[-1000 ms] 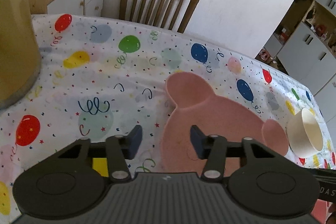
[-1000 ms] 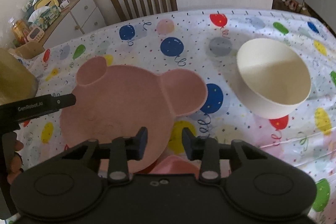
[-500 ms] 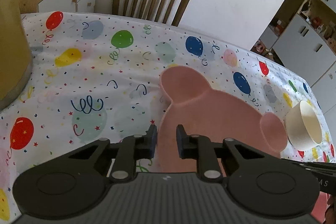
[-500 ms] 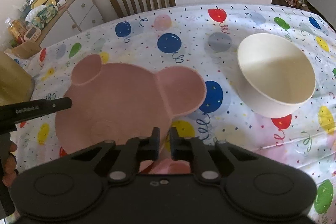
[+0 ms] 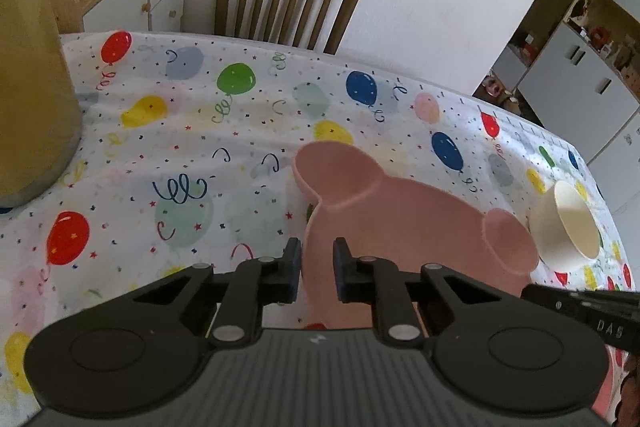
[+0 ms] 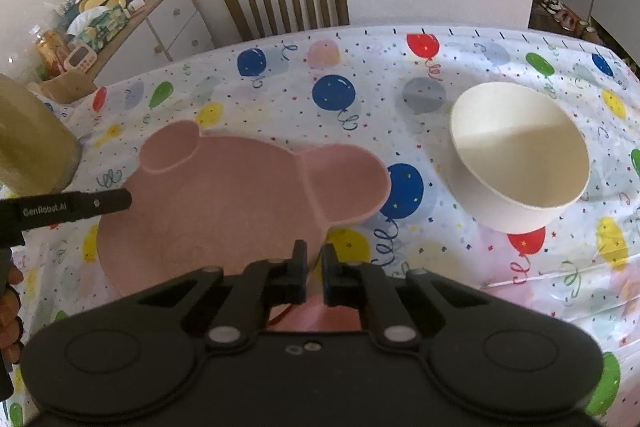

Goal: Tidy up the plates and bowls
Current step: 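Lift and carry the pink bear plate with both grippers toward the white plates, then lower the pink bear plate onto the white plate stack and open both grippers, then move both grippers toward the pink eared bowl, then close the right gripper on the pink bowl rim while the left gripper grips it too, then carry the pink bowl with both grippers toward the pink bear plate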

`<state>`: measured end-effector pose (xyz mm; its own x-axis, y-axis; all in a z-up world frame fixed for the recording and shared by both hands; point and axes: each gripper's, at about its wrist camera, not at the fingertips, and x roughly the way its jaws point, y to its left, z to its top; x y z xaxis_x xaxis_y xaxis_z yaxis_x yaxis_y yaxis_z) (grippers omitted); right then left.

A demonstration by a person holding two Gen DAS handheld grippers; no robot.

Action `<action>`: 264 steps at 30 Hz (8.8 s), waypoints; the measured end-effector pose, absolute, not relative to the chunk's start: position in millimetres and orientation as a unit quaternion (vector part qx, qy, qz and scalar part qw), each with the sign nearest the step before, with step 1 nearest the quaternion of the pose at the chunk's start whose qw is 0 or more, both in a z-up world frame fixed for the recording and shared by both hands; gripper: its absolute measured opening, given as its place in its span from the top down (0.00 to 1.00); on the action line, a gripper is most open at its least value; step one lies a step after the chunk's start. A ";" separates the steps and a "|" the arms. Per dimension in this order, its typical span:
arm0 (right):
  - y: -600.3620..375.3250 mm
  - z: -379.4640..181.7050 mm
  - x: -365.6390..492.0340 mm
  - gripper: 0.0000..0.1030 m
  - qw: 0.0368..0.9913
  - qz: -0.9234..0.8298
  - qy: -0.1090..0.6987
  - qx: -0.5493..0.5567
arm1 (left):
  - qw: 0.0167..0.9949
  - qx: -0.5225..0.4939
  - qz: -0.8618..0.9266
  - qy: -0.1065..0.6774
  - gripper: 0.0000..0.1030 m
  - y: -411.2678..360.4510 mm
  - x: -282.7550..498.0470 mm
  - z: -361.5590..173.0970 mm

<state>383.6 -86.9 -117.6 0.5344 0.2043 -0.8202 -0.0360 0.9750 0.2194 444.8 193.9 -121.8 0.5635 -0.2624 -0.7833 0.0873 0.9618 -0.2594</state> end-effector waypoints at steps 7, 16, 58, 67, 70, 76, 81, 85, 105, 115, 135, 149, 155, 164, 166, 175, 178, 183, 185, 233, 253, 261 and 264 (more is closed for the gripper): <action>-97.3 -94.5 366.4 0.94 0.878 0.087 0.462 0.090 | 0.885 -0.092 -0.106 0.443 0.84 191.2 421.9 -96.7; -123.4 -60.2 331.5 0.94 0.888 0.093 0.441 0.094 | 0.891 -0.094 -0.110 0.430 0.84 168.1 387.2 -58.8; -412.6 -25.2 136.7 0.94 0.904 0.041 0.406 0.129 | 0.871 -0.052 -0.213 0.440 0.84 -117.2 205.1 -20.3; -432.5 -56.0 119.4 0.94 0.895 0.048 0.427 0.118 | 0.855 -0.036 -0.205 0.476 0.84 -144.0 185.8 -55.6; -433.9 -66.2 116.1 0.94 0.893 0.049 0.434 0.113 | 0.851 -0.033 -0.202 0.483 0.84 -148.0 180.4 -64.6; -436.4 -82.7 111.0 0.94 0.886 0.051 0.448 0.111 | 0.848 -0.026 -0.194 0.493 0.84 -153.1 173.4 -75.0; -439.3 -90.8 108.7 0.94 0.881 0.051 0.456 0.115 | 0.846 -0.023 -0.194 0.497 0.84 -155.0 168.9 -80.7; -440.2 -94.5 108.8 0.94 0.881 0.052 0.457 0.112 | 0.847 -0.018 -0.192 0.496 0.84 -157.6 167.3 -82.8; -440.2 -112.4 109.3 0.94 0.873 0.059 0.473 0.099 | 0.831 -0.003 -0.180 0.527 0.84 -165.1 156.4 -105.4; -437.3 -107.0 109.3 0.80 0.875 0.057 0.471 0.096 | 0.827 -0.011 -0.168 0.537 0.84 -162.4 156.2 -109.6; -401.7 -65.8 96.6 0.34 0.895 0.116 0.424 0.072 | 0.853 -0.045 -0.151 0.498 0.80 -144.1 137.5 -73.8; -365.5 -35.6 98.8 0.13 0.914 0.146 0.374 0.055 | 0.888 -0.067 -0.130 0.436 0.79 -126.3 124.7 -38.3; -349.0 -19.2 104.8 0.10 0.922 0.163 0.349 0.048 | 0.901 -0.074 -0.120 0.411 0.50 -117.8 124.0 -25.2; -324.6 -0.7 120.5 0.09 0.930 0.175 0.320 0.034 | 0.922 -0.070 -0.110 0.365 0.39 -97.6 132.2 -7.0; -318.5 3.0 125.8 0.08 0.933 0.173 0.313 0.036 | 0.924 -0.073 -0.110 0.359 0.37 -91.7 136.9 -4.7; -285.1 10.1 146.5 0.00 0.950 0.183 0.250 0.036 | 0.931 -0.075 -0.118 0.338 0.24 -57.9 164.0 -2.5; -271.0 9.7 155.0 0.00 0.952 0.192 0.237 0.026 | 0.931 -0.077 -0.118 0.336 0.23 -45.9 175.0 -4.9; -247.6 2.6 175.6 0.00 0.949 0.185 0.254 0.022 | 0.928 -0.082 -0.114 0.346 0.23 -25.5 198.7 -14.5; -240.9 -2.6 186.8 0.00 0.945 0.174 0.275 0.029 | 0.926 -0.084 -0.115 0.349 0.23 -18.6 207.0 -19.1; -197.6 -106.5 292.8 0.81 0.856 0.084 0.507 0.050 | 0.841 -0.139 -0.100 0.513 0.68 -4.0 305.8 -122.8; -201.3 -92.9 260.4 0.98 0.863 0.082 0.497 0.040 | 0.849 -0.138 -0.070 0.505 0.88 -1.8 275.3 -104.9; -197.8 -73.1 220.6 0.98 0.862 0.107 0.494 0.040 | 0.848 -0.141 -0.057 0.508 0.88 4.5 235.6 -87.2; -194.6 -70.8 205.4 0.98 0.860 0.115 0.496 0.035 | 0.845 -0.142 -0.047 0.513 0.88 6.6 219.6 -85.7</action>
